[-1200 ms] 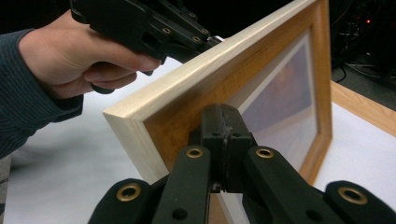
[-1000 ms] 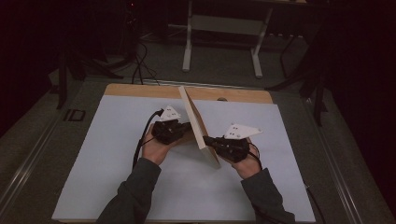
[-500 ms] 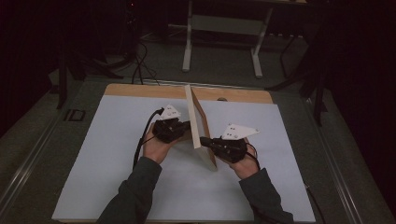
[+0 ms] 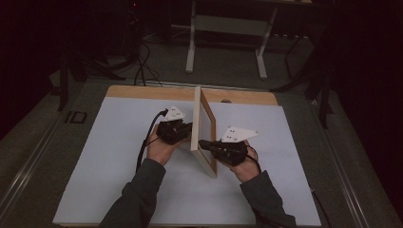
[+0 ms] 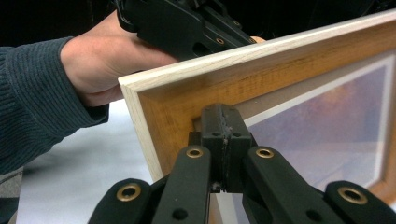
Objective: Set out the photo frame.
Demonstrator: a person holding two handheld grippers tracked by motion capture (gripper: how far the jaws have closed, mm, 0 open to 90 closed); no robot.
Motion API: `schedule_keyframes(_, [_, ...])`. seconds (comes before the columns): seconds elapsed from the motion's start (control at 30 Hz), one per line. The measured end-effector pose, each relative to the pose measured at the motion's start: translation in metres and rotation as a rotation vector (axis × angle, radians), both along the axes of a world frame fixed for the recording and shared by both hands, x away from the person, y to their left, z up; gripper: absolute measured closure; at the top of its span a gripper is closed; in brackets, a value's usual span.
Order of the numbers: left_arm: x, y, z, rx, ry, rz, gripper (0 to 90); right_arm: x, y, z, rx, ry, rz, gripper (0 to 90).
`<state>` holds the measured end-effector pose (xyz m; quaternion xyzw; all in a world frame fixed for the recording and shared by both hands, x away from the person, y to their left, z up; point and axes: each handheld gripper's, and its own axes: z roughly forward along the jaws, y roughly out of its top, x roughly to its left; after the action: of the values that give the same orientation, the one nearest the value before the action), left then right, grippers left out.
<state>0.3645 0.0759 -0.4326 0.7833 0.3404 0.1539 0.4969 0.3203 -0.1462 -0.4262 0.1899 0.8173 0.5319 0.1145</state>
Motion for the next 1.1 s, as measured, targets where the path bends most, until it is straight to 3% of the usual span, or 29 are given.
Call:
schedule_keyframes(0.23, [0.003, -0.002, -0.002, -0.032, 0.001, -0.011, 90.0, 0.0, 0.006, -0.001, 0.002, 0.002, 0.012, 89.8])
schedule_keyframes(1.1, [0.013, 0.008, -0.006, -0.081, 0.016, -0.058, 90.0, 0.006, 0.017, -0.005, -0.003, 0.011, -0.015, 89.8])
